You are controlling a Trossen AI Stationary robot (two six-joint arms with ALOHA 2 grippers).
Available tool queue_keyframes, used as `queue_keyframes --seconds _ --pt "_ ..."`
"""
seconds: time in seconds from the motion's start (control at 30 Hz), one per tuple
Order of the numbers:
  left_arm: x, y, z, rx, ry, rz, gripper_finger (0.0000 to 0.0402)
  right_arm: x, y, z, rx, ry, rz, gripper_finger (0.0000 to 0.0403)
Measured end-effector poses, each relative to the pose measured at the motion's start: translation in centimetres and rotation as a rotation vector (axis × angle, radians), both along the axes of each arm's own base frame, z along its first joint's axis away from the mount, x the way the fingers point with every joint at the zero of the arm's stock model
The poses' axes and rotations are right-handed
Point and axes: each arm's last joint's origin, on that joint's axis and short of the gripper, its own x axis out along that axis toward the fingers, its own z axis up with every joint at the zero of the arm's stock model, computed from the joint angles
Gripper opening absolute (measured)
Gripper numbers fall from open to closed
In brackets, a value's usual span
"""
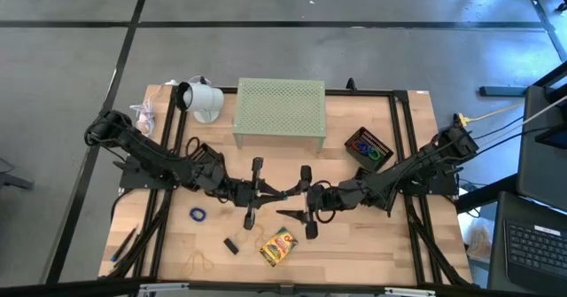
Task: Pick & Place Office Desk Supplies
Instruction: Put the blue rubber band into the bottom right black bin
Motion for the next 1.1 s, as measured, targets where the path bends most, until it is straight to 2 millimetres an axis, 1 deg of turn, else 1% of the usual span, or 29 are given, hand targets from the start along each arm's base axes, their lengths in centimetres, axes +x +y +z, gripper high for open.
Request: queue_keyframes --seconds 0.17,0.3,0.43,0.53,0.63,0.73,0.87,0.93,1.0,1.1 --pt "0.0 -0.1 0.0 -0.002 0.0 -0.009 0.0003 0.0 0.0 0.0 0.0 0.0 0.001 0.0156" --pt "0.0 -0.1 0.0 -0.002 0.0 -0.011 0.0003 0.0 0.0 0.0 0.007 0.001 0.001 0.0114" --pt "0.0 -0.1 0.0 -0.022 0.002 -0.015 0.0004 0.0 0.0 0.0 0.01 0.002 0.001 0.006" --pt "0.0 -0.1 0.0 -0.03 0.005 -0.017 0.0013 0.0 0.0 0.0 0.031 0.005 0.001 0.0014" --pt "-0.1 -0.2 0.0 -0.03 0.008 -0.018 0.0034 0.0 0.0 -0.1 0.053 0.014 0.001 0.0011" --pt "-0.1 -0.2 -0.1 -0.037 0.015 -0.02 0.0065 0.0 0.0 -0.3 0.07 0.033 -0.016 0.0007" --pt "-0.2 -0.3 -0.9 -0.066 0.096 0.035 0.0113 -0.2 -0.3 -0.7 0.062 0.105 -0.078 0.0005" --pt "-0.3 -0.3 -1.6 -0.08 0.161 0.103 0.0134 -0.8 -0.7 -0.5 0.067 0.164 -0.117 0.0004" --pt "-0.5 -0.2 -2.4 -0.094 0.23 0.178 0.0151 -1.8 -1.2 0.2 0.079 0.235 -0.156 0.0004" --pt "-0.8 -0.1 -3.5 -0.123 0.325 0.265 0.0167 -3.7 -2.2 1.1 0.142 0.354 -0.2 0.0003"
